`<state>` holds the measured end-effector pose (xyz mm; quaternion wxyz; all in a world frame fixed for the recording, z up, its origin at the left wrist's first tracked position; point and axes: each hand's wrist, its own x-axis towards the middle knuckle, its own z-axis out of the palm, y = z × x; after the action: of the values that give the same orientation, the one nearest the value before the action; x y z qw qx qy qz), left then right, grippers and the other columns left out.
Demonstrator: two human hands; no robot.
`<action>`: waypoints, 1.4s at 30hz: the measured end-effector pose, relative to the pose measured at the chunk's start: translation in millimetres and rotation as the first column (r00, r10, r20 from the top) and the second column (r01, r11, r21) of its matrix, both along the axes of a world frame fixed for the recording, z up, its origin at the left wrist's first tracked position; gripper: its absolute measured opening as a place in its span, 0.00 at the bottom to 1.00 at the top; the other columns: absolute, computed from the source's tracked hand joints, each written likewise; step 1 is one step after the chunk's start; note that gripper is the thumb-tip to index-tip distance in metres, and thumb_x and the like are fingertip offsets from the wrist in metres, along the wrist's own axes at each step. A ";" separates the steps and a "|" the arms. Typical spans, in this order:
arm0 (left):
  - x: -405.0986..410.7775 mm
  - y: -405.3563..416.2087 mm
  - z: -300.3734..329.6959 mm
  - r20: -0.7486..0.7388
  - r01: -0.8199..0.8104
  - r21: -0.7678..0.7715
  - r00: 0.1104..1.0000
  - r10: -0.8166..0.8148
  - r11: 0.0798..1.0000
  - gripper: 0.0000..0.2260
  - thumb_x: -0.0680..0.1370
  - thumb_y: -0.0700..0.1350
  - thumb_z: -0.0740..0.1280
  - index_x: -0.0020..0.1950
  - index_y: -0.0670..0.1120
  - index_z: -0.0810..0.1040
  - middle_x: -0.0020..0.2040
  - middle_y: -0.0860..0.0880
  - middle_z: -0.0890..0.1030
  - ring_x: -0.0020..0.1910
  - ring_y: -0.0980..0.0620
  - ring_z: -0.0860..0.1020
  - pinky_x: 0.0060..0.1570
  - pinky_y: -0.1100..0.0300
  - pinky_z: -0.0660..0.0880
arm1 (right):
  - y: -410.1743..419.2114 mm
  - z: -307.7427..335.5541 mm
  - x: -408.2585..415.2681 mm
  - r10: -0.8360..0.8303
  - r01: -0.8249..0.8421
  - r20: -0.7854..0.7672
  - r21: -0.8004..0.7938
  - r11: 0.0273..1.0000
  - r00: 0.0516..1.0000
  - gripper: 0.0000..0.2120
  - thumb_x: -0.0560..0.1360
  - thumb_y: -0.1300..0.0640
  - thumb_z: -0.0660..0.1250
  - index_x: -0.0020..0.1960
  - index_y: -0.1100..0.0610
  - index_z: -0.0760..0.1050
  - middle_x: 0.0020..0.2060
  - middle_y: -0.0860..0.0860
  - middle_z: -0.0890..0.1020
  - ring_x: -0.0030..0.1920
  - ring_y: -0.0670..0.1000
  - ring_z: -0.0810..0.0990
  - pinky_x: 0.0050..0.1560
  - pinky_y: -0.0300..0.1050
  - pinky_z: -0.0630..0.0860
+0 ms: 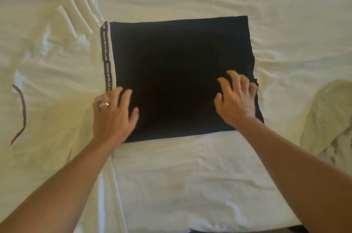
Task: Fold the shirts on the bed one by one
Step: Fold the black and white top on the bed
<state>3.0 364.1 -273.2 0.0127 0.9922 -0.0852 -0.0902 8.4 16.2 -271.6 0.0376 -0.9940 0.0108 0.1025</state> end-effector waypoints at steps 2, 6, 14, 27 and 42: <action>-19.1 -20.3 -12.0 -0.095 0.075 0.003 0.993 -0.074 0.997 0.30 0.80 0.62 0.58 0.77 0.47 0.68 0.76 0.40 0.67 0.71 0.34 0.67 0.61 0.38 0.68 | 19.0 -6.4 -13.2 0.087 -0.085 -0.015 0.069 0.994 0.996 0.24 0.79 0.45 0.57 0.72 0.53 0.70 0.74 0.56 0.66 0.71 0.61 0.65 0.66 0.60 0.63; -27.9 -43.4 -35.9 -0.248 0.041 0.014 0.968 -0.037 0.999 0.38 0.78 0.73 0.45 0.83 0.56 0.48 0.83 0.43 0.46 0.81 0.35 0.48 0.72 0.30 0.56 | 39.0 -27.2 -25.5 0.234 -0.220 -0.179 0.094 0.971 0.956 0.32 0.82 0.35 0.45 0.82 0.47 0.51 0.82 0.53 0.46 0.81 0.58 0.46 0.76 0.61 0.53; -26.1 -43.3 -48.0 -0.239 0.064 0.008 0.969 -0.060 0.998 0.40 0.76 0.76 0.41 0.83 0.59 0.39 0.83 0.44 0.36 0.81 0.35 0.41 0.74 0.30 0.48 | -55.2 -38.0 -37.1 0.012 -0.024 -0.186 -0.066 0.998 0.982 0.35 0.79 0.29 0.38 0.82 0.43 0.40 0.82 0.50 0.40 0.81 0.53 0.40 0.79 0.60 0.49; -84.8 29.7 14.9 -0.032 -0.083 -0.032 0.996 0.082 0.996 0.26 0.78 0.54 0.67 0.74 0.45 0.71 0.73 0.38 0.69 0.71 0.35 0.68 0.68 0.38 0.67 | 46.2 17.4 -52.6 0.046 -0.091 -0.287 -0.143 0.986 0.957 0.31 0.83 0.45 0.54 0.82 0.53 0.51 0.81 0.57 0.45 0.81 0.60 0.44 0.77 0.61 0.56; -194.0 124.0 15.1 -0.540 -0.783 -0.275 0.606 0.584 0.558 0.10 0.80 0.51 0.65 0.48 0.45 0.75 0.47 0.45 0.79 0.49 0.40 0.78 0.44 0.51 0.73 | 281.7 22.3 -60.2 0.182 -0.185 -0.491 0.044 0.982 0.852 0.29 0.84 0.49 0.57 0.82 0.47 0.52 0.81 0.56 0.50 0.79 0.64 0.54 0.74 0.64 0.61</action>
<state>-191.1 488.1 -258.1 0.3130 0.8662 0.3006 -0.2476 -51.8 297.8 -249.3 0.0211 -0.9315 -0.0745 0.3554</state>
